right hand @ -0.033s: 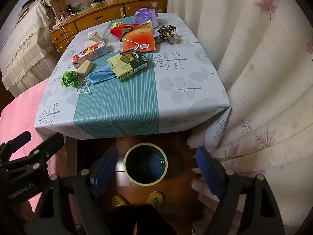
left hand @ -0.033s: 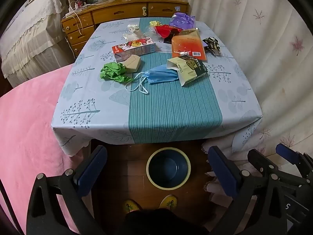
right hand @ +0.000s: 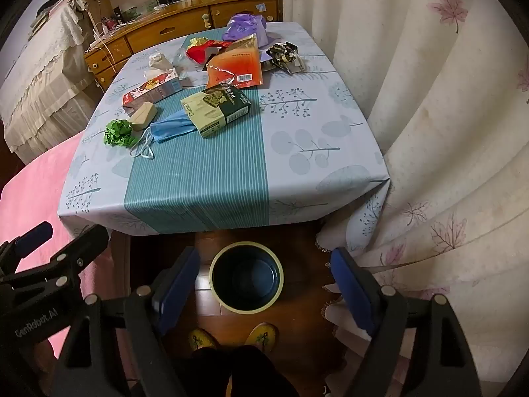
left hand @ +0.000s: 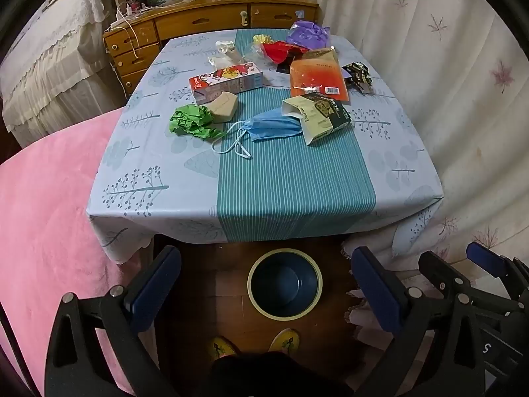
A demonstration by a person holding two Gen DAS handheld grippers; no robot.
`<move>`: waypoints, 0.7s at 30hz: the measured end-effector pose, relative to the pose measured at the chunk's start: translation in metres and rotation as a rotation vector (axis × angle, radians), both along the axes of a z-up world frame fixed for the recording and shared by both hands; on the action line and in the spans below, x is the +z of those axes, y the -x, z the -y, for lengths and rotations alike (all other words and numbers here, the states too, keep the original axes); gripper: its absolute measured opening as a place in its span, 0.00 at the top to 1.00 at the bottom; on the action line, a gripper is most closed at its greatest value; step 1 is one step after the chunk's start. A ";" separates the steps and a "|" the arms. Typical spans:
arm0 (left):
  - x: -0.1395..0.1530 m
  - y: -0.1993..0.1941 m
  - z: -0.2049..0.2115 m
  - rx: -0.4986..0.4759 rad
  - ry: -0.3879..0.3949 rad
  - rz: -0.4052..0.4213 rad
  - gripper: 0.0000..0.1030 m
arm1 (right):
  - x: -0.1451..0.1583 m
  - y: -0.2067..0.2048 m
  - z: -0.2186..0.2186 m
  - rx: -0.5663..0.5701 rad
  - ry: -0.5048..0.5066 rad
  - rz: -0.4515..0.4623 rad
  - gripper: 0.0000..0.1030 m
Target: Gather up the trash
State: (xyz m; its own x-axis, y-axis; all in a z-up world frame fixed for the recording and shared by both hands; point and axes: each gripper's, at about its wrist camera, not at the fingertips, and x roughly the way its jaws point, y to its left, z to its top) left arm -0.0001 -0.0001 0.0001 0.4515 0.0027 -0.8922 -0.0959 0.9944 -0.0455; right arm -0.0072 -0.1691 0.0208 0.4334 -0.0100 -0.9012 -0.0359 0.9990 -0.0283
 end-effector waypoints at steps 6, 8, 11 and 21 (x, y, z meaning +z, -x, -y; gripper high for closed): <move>0.001 0.002 0.000 0.004 0.002 0.008 0.01 | 0.000 0.000 0.001 0.004 0.000 0.005 0.20; 0.002 0.004 0.001 0.004 0.003 0.013 0.01 | 0.000 0.000 0.002 0.005 0.003 0.009 0.20; 0.000 0.000 0.000 -0.007 0.012 0.000 0.01 | 0.003 0.003 0.004 0.006 0.003 0.014 0.20; 0.006 0.003 0.003 -0.008 0.012 0.012 0.01 | 0.007 0.002 0.007 0.013 0.007 0.030 0.20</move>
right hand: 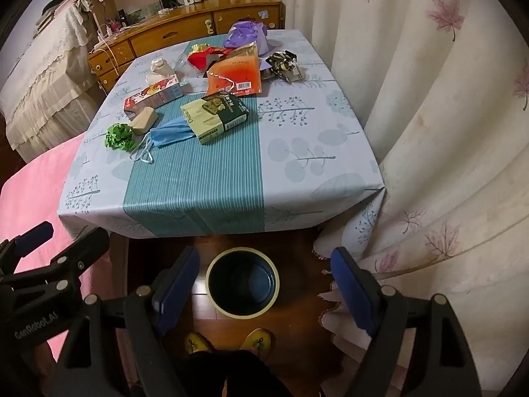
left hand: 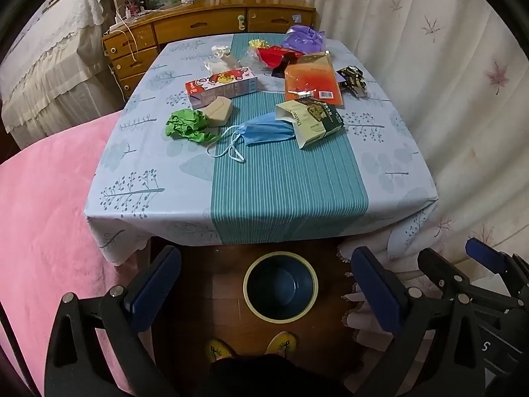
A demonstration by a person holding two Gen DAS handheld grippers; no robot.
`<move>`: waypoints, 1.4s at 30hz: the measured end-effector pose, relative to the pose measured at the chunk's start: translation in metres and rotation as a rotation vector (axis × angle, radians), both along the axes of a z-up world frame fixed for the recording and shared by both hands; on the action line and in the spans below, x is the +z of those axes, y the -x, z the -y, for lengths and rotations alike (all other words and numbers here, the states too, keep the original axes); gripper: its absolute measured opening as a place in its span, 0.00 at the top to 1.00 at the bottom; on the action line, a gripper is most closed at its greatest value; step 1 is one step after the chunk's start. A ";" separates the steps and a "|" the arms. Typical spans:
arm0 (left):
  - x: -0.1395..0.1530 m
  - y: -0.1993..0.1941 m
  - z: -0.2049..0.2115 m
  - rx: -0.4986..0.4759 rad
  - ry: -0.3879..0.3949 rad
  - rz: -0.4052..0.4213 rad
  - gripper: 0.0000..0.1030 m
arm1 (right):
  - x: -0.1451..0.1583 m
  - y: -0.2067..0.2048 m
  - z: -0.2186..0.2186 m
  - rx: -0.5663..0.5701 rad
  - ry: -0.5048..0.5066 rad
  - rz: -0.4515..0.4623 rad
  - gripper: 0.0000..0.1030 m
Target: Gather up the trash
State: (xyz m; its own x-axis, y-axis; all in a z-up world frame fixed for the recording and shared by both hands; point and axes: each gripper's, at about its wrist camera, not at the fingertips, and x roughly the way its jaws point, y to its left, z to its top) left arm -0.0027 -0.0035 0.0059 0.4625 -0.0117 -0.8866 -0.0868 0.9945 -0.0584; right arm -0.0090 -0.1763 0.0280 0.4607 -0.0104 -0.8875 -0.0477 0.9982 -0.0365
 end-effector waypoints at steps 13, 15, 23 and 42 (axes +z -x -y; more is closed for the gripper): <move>0.001 -0.001 0.003 0.002 0.002 -0.002 0.01 | 0.001 0.002 -0.002 -0.001 -0.001 0.000 0.20; 0.001 -0.001 0.003 0.002 0.001 -0.001 0.01 | 0.000 0.003 -0.003 0.000 0.000 0.003 0.20; 0.002 0.000 0.003 -0.001 0.008 0.004 0.01 | 0.001 0.003 -0.002 -0.001 -0.001 0.003 0.20; 0.007 0.005 0.001 -0.003 0.012 0.015 0.01 | 0.007 0.008 -0.006 0.002 -0.002 0.014 0.20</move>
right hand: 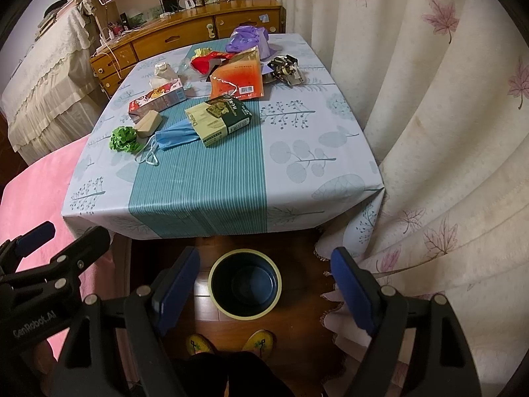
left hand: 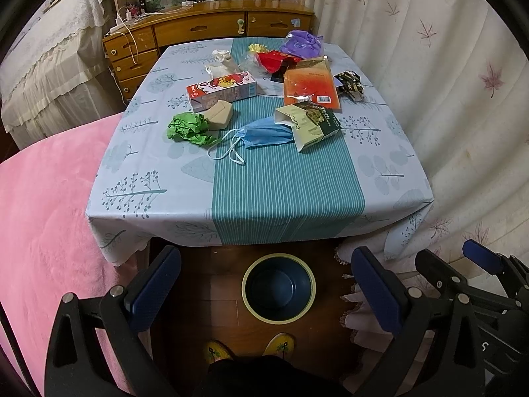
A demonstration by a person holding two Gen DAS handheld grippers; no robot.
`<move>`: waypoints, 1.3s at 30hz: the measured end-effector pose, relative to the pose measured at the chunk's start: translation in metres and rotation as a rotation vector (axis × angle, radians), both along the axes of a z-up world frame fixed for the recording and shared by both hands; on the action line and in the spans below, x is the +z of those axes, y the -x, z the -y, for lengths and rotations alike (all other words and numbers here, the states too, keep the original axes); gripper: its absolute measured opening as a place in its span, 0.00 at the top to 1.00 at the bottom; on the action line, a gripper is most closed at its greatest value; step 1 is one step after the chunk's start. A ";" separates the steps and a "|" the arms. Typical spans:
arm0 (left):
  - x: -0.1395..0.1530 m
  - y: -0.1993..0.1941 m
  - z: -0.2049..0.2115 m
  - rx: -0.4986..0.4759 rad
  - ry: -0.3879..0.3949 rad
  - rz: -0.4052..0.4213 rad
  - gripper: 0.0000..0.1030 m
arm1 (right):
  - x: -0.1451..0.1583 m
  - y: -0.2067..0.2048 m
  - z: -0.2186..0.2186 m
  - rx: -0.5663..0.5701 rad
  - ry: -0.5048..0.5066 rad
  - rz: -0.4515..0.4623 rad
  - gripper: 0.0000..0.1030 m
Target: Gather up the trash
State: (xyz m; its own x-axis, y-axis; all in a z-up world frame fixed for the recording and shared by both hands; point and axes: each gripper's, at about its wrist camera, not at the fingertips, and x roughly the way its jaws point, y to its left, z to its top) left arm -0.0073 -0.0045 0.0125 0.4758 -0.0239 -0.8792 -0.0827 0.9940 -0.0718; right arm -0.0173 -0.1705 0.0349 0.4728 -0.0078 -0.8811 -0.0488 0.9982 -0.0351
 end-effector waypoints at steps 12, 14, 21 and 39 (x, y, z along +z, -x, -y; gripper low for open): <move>0.000 0.000 0.000 0.000 0.000 0.000 0.01 | 0.000 -0.002 0.000 0.000 -0.003 0.001 0.20; 0.000 0.001 0.000 -0.001 0.001 0.000 0.01 | -0.001 -0.003 0.001 0.001 -0.003 0.001 0.20; 0.000 -0.002 -0.001 -0.001 0.004 -0.009 0.01 | 0.000 -0.004 0.000 -0.002 -0.002 0.000 0.20; 0.000 -0.003 -0.005 0.004 -0.014 -0.028 0.01 | 0.002 -0.013 -0.002 0.013 -0.033 0.006 0.20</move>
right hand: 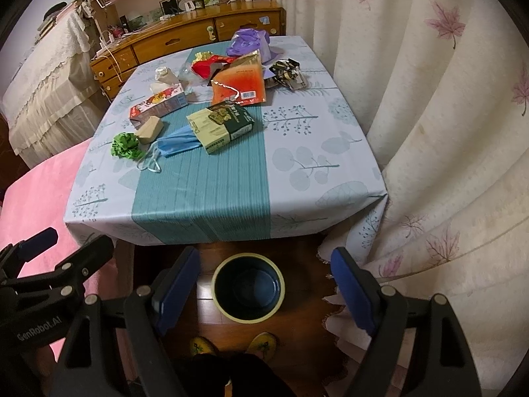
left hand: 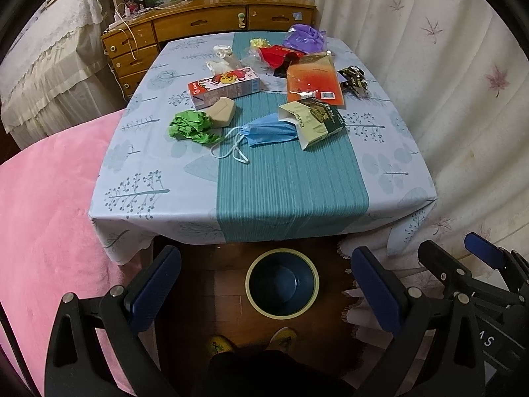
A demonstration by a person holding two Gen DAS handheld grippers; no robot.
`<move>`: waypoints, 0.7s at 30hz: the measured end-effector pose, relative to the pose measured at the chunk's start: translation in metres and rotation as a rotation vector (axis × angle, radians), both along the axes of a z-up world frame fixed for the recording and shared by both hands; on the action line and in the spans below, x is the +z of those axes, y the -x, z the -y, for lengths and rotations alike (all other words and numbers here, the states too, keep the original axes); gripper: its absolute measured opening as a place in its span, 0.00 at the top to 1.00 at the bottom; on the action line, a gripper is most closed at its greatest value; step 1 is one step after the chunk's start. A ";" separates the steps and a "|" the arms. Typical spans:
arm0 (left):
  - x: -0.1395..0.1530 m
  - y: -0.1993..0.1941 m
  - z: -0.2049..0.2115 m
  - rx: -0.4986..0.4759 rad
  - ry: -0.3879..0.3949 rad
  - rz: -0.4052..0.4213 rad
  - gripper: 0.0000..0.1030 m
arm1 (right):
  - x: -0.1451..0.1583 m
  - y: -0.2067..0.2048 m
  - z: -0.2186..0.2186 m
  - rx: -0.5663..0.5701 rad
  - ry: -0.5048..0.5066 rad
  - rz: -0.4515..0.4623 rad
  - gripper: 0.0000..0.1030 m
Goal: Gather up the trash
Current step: 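Grasp the green crumpled paper with the left tool while the right tool grasps the beige folded paper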
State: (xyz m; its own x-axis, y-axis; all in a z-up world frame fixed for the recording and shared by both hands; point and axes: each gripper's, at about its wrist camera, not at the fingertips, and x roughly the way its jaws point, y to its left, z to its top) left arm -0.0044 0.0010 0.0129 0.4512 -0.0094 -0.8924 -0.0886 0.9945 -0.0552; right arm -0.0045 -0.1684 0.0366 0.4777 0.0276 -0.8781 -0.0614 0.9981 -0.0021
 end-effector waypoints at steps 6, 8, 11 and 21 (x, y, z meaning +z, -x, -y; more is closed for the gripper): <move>0.010 -0.003 -0.022 0.046 -0.005 0.009 0.01 | 0.005 -0.008 -0.020 0.051 -0.024 0.016 0.20; 0.012 -0.007 -0.033 0.067 0.000 0.008 0.01 | 0.008 -0.011 -0.029 0.075 -0.024 0.029 0.20; 0.012 -0.014 -0.053 0.095 0.011 0.008 0.01 | 0.012 -0.018 -0.044 0.106 -0.016 0.049 0.20; 0.008 -0.080 -0.133 0.148 0.106 -0.040 0.01 | 0.009 -0.070 -0.092 0.126 -0.059 0.004 0.39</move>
State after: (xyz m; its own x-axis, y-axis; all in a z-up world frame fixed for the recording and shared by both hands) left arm 0.0757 0.1343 0.0206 0.4184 -0.0406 -0.9073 -0.2376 0.9593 -0.1525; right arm 0.0657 -0.0765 0.0460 0.4706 0.1391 -0.8713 -0.1861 0.9809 0.0560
